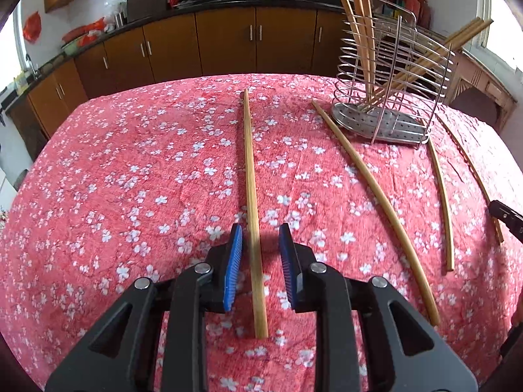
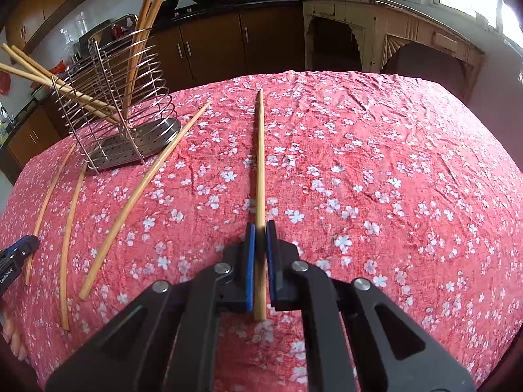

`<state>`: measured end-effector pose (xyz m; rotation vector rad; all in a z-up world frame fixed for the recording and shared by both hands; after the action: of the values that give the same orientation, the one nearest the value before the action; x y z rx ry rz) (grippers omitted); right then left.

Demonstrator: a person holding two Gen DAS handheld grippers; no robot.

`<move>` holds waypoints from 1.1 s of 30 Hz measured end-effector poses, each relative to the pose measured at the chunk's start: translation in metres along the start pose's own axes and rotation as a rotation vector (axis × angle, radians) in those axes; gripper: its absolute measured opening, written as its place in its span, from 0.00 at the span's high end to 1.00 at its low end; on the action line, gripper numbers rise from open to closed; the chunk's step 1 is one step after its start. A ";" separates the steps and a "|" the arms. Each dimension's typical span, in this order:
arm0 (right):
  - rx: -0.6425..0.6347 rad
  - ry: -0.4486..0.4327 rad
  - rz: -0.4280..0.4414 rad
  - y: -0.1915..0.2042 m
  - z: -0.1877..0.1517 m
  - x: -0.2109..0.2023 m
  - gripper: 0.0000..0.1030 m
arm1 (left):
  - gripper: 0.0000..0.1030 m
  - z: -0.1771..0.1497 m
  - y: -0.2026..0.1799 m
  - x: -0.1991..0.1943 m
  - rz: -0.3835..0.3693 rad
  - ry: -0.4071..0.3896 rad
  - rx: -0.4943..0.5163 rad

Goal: Organize utensils
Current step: 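Lift both chopsticks upright and carry them above the wire holder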

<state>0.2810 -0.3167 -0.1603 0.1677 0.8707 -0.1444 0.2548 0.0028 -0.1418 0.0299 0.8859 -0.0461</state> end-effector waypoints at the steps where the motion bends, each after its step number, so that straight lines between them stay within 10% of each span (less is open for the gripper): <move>1: 0.002 0.001 0.005 -0.001 -0.002 -0.002 0.92 | 0.75 -0.001 0.000 -0.001 0.003 0.000 -0.001; 12: -0.001 -0.075 0.053 -0.008 -0.003 -0.027 0.93 | 0.93 -0.006 0.000 -0.011 -0.027 0.016 -0.013; 33: 0.050 -0.457 0.138 -0.019 0.042 -0.133 0.93 | 0.93 0.031 0.025 -0.109 -0.171 -0.303 -0.144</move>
<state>0.2242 -0.3367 -0.0327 0.2299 0.3989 -0.0708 0.2108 0.0291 -0.0374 -0.1834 0.5852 -0.1426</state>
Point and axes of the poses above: each gripper's, at about its wrist camera, not at the fingertips, and x roughly the way its jaws point, y to its left, z to its top, the point moved 4 cm from there along x, roughly the way its jaws point, and after that the axes turned 1 degree about -z, right-handed, at the moved point
